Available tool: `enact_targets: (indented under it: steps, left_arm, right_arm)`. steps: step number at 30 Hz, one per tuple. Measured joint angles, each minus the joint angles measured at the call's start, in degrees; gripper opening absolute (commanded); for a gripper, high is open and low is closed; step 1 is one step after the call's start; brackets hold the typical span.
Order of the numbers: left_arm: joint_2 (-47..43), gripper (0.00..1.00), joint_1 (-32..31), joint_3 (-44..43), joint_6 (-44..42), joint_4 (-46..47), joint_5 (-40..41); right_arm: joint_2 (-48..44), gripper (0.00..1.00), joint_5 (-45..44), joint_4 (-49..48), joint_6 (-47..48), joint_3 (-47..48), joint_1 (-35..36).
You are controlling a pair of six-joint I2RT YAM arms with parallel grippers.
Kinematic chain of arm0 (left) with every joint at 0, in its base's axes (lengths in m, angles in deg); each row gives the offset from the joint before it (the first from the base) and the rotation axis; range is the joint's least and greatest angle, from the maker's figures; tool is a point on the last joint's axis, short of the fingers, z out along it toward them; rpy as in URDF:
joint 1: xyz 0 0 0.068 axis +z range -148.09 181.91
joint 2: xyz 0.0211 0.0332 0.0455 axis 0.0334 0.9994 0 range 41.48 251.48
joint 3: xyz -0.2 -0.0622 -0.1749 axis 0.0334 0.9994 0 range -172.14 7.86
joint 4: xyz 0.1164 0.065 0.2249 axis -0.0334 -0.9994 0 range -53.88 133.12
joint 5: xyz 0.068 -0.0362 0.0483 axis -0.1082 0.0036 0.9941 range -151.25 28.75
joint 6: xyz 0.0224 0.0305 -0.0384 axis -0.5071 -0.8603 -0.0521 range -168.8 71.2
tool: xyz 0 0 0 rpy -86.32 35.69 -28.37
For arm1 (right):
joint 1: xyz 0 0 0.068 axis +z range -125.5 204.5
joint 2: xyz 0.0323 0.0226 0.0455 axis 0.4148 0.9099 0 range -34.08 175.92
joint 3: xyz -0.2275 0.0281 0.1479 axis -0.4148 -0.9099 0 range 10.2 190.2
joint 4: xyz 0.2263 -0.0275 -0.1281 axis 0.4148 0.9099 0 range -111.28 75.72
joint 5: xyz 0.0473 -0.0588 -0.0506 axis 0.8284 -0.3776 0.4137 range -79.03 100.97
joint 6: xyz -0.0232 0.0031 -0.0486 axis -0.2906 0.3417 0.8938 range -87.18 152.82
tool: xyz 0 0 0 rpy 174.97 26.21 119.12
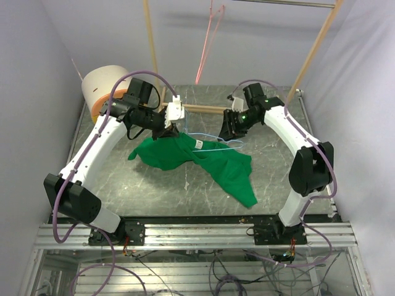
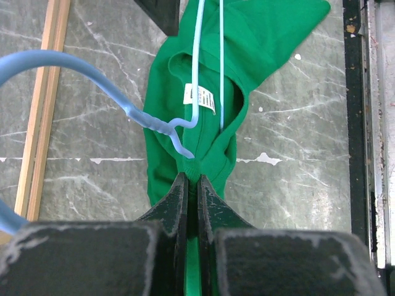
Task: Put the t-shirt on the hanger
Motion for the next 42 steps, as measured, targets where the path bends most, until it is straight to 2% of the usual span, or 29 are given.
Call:
enact_targets:
  steps: [17,42]
  left_arm:
    - [-1.27,0.07,-0.96,0.35,-1.2,-1.9,-0.87]
    - [-1.29,0.07,-1.33,0.87,-1.2,-1.88,-0.87]
  right_arm:
    - [6.91,0.4,-2.4,2.4,1.53,1.73,4.31]
    - [10.78,0.39,-5.7,5.46,3.61,4.22,7.1]
